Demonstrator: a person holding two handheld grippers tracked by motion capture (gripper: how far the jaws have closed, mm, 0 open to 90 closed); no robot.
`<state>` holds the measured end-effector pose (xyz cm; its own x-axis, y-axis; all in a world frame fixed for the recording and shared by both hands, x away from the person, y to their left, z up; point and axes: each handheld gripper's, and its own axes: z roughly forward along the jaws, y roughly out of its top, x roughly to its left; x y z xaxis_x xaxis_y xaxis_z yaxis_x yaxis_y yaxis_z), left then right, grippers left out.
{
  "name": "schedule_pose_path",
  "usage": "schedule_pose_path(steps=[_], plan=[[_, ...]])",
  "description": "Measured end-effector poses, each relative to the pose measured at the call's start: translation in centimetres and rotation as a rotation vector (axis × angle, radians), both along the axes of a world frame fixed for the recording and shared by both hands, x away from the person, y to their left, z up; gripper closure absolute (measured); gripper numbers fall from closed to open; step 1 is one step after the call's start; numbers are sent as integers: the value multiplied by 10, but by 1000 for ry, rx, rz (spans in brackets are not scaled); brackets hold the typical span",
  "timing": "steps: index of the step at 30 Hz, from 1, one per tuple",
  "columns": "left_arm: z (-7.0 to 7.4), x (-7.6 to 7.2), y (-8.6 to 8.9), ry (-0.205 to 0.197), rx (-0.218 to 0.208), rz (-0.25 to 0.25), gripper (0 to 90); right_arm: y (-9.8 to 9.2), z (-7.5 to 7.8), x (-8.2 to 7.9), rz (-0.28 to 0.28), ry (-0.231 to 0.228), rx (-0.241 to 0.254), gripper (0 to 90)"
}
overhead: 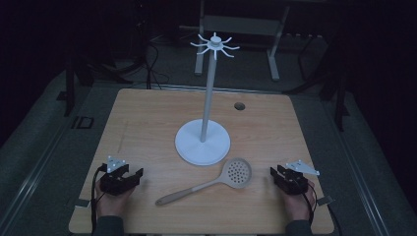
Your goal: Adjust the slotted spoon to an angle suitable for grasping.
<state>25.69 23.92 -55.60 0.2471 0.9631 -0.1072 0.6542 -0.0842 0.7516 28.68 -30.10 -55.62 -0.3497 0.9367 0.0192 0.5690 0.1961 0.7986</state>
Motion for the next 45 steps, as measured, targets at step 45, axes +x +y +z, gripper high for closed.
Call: schedule_pose_path(steps=[45], plan=[[0, 1, -6, -5, 19, -30, 411, 131, 24, 28, 474, 48, -216, 898]])
